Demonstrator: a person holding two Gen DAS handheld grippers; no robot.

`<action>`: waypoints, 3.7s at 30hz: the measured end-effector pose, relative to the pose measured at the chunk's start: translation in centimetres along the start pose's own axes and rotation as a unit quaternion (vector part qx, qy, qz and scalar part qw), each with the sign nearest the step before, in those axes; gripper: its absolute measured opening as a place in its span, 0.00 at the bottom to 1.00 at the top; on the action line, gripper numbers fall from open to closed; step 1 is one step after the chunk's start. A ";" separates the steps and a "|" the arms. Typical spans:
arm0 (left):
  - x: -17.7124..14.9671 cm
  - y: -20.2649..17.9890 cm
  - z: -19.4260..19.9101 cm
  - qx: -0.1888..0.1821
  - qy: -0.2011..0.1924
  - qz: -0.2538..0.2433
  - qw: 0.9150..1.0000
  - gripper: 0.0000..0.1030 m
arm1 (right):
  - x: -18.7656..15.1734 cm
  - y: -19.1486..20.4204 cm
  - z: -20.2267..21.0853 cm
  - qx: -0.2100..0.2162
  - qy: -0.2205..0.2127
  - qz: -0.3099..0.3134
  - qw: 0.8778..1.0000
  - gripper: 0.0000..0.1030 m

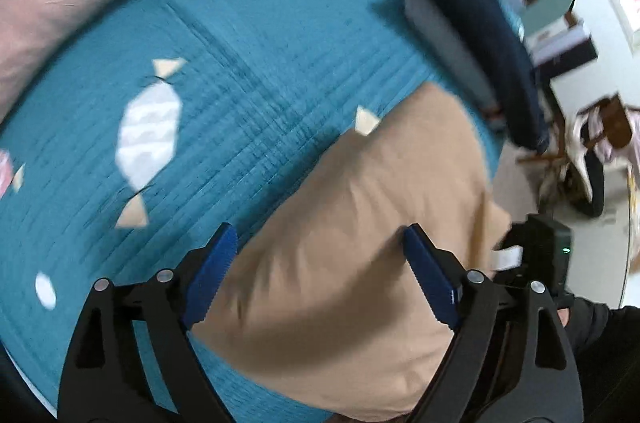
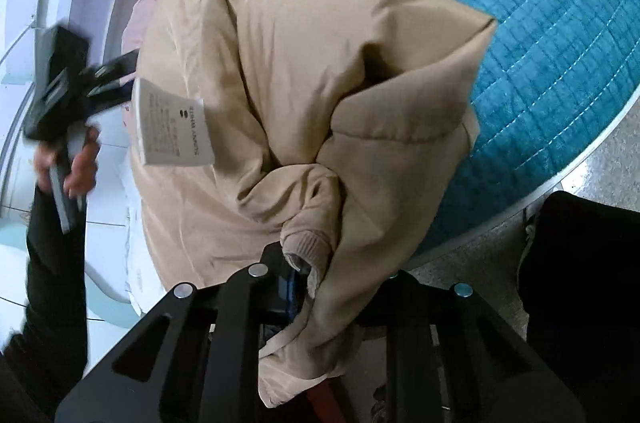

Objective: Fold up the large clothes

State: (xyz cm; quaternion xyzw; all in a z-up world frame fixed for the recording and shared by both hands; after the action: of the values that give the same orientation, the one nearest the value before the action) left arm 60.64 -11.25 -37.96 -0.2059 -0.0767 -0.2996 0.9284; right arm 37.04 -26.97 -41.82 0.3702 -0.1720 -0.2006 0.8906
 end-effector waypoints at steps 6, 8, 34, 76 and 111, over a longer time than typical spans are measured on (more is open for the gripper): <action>1.1 1.3 -6.4 -0.039 0.123 0.000 0.992 0.95 | 0.2 0.6 -1.1 -0.003 0.006 -0.015 1.000 0.20; 0.8 1.8 -7.9 -0.051 0.151 0.010 0.987 0.95 | 0.3 0.6 -1.4 -0.002 0.009 -0.017 1.000 0.20; -5.2 -7.4 -5.8 0.117 -0.036 -0.099 0.988 0.23 | 0.9 2.4 -2.0 -0.052 -0.021 0.049 0.997 0.21; 18.8 -37.9 12.7 -0.016 -0.301 -0.227 0.926 0.19 | 19.1 4.1 34.9 -0.017 -0.292 0.058 0.955 0.18; 28.2 -25.0 -2.1 -0.059 -0.290 -0.031 0.955 0.43 | 26.2 -10.6 27.7 -0.241 -0.244 0.047 0.938 0.45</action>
State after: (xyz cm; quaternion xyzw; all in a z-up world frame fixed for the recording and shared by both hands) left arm 68.81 -45.34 -23.96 -0.3355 -0.3313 -0.2598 0.8427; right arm 44.52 -62.84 -26.97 0.0755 -0.3474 -0.2780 0.8924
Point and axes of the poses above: each gripper's, at about its wrist camera, not at the fingertips, and z roughly against the way its jaws point, y to its left, x to its top, the point moved 5 cm from there along -z, roughly the way its jaws point, and after that the axes turned 7 degrees about -y, right-handed, at the moved point
